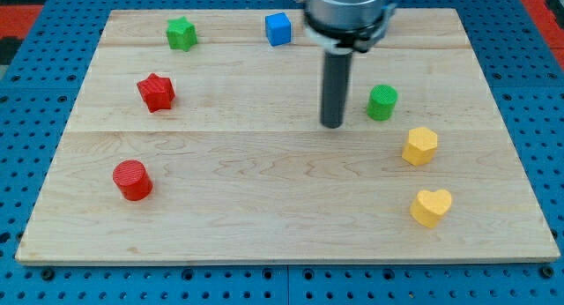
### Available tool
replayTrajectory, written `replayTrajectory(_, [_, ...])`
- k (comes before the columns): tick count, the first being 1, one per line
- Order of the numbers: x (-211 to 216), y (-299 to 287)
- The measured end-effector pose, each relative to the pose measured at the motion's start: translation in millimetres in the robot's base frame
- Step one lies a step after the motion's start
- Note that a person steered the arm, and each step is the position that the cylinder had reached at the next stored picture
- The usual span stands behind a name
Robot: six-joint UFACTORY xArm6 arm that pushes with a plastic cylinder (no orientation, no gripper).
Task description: Push the green circle vertically to yellow hexagon
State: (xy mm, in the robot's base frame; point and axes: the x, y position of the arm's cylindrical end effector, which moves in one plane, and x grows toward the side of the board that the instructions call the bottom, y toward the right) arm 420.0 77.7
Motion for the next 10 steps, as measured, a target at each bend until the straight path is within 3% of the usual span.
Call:
replayTrajectory(2, [-11, 43])
replayTrajectory(4, [6, 25])
replayTrajectory(5, [0, -29])
replayTrajectory(7, [-49, 37])
replayTrajectory(10, [-29, 56])
